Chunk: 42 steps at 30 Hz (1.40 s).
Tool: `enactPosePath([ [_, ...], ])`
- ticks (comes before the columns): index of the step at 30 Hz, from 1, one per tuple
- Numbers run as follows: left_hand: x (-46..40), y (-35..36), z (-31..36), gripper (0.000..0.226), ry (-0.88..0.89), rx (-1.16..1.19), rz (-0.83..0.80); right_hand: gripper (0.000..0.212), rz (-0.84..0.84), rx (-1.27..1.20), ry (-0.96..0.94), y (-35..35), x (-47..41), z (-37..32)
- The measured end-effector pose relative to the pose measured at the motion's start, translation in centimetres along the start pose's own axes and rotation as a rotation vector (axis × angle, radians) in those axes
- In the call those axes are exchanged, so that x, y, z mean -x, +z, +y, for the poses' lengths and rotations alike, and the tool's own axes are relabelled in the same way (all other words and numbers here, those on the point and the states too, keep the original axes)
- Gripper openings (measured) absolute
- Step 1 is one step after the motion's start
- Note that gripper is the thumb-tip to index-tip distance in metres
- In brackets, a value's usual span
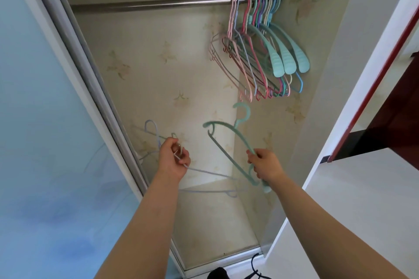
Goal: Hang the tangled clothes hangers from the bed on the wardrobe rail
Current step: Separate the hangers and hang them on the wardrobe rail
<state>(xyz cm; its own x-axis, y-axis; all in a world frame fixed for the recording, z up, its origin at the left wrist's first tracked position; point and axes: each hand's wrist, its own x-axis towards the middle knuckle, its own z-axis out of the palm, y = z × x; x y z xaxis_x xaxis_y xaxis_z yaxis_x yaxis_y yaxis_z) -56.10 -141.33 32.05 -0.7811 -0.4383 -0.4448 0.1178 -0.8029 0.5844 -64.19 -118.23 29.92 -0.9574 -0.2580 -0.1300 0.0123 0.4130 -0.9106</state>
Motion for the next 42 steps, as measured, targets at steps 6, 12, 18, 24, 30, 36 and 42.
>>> enactPosePath([
  [6,1.2,1.5,-1.0,0.022,0.027,0.018,-0.053,0.02,-0.097,0.517,-0.204,0.7,1.8,-0.1],
  [12,1.7,3.4,-1.0,0.017,0.096,0.047,-0.121,0.021,-0.079,0.804,-0.363,1.0,3.4,-1.1],
  [18,0.4,3.1,0.0,0.024,0.087,-0.02,-0.214,0.018,-0.091,0.762,-0.413,-0.1,4.3,-1.5],
  [24,0.4,2.8,0.8,0.02,0.031,0.027,-0.296,0.019,-0.092,0.727,-0.383,-0.8,4.3,-2.0],
  [30,0.5,2.2,1.8,0.025,0.038,0.104,-0.248,0.024,-0.025,0.632,-0.214,-1.6,2.4,-3.4],
  [36,0.3,1.7,1.8,0.03,0.042,0.1,-0.172,0.036,0.082,0.435,-0.285,-2.1,1.1,-9.6],
  [42,-0.3,0.8,1.8,0.032,0.029,0.113,-0.112,0.039,0.177,0.297,-0.408,-3.5,-1.2,-18.2],
])
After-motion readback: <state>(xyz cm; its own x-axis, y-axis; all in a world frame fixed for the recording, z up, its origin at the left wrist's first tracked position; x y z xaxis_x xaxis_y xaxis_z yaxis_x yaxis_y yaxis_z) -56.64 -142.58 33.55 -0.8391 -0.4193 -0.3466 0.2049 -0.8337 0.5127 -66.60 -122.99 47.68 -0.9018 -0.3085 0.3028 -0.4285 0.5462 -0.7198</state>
